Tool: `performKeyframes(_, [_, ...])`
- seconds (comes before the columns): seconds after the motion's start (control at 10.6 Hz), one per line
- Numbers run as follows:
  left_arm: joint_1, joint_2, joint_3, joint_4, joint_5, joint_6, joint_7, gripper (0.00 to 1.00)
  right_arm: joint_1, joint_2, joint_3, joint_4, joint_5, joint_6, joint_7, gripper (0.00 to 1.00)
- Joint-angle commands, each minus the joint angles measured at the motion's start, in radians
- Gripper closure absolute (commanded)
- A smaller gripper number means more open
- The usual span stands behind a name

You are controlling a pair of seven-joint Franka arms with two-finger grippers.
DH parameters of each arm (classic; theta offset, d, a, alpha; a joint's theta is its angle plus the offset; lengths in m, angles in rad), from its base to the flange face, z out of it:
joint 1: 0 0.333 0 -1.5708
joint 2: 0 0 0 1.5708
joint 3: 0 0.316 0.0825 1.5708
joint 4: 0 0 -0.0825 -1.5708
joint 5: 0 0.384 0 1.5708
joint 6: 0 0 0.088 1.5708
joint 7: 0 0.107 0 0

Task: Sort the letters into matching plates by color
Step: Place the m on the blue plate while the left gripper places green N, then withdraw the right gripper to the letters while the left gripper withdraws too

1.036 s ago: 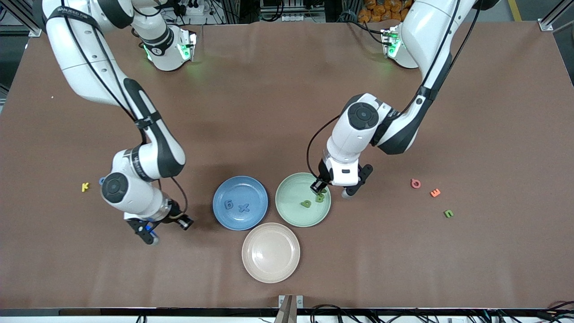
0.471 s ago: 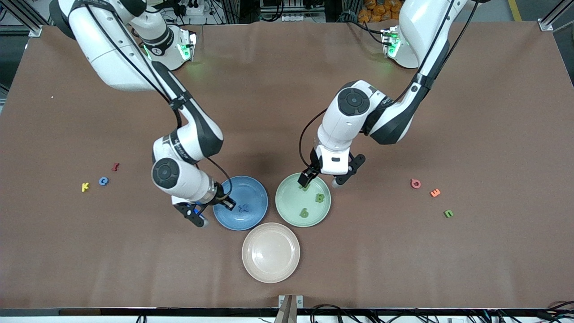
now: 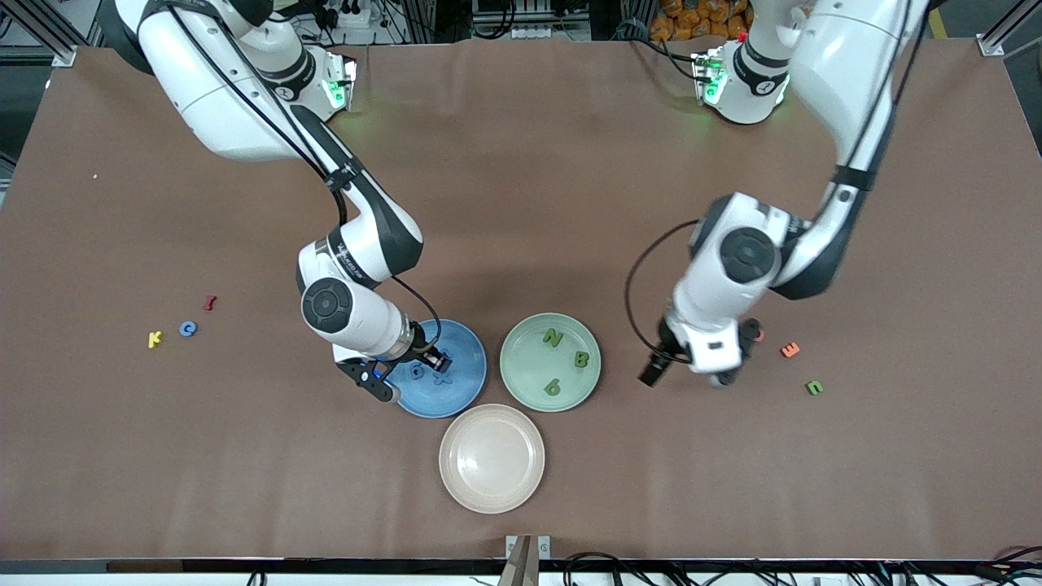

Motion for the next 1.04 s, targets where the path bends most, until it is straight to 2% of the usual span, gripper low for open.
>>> performKeyframes(0.0, [0.148, 0.035, -0.013, 0.002, 0.027, -0.041, 0.211, 0.00, -0.025, -0.019, 0.011, -0.008, -0.044, -0.041, -0.003, 0.00])
performKeyframes(0.28, [0.232, 0.072, -0.007, 0.007, 0.050, -0.090, 0.449, 0.00, -0.086, -0.055, 0.008, -0.010, -0.046, -0.125, -0.151, 0.00])
performKeyframes(0.38, [0.232, 0.074, 0.031, 0.007, 0.081, -0.113, 0.510, 0.00, -0.121, -0.062, 0.007, -0.011, -0.044, -0.140, -0.232, 0.00])
performKeyframes(0.75, [0.239, 0.100, 0.097, 0.010, 0.085, -0.121, 0.696, 0.00, -0.224, -0.107, -0.005, -0.058, -0.046, -0.142, -0.458, 0.00])
performKeyframes(0.94, [0.239, 0.101, 0.113, 0.008, 0.084, -0.119, 0.784, 0.00, -0.262, -0.150, -0.054, -0.118, -0.044, -0.142, -0.582, 0.00])
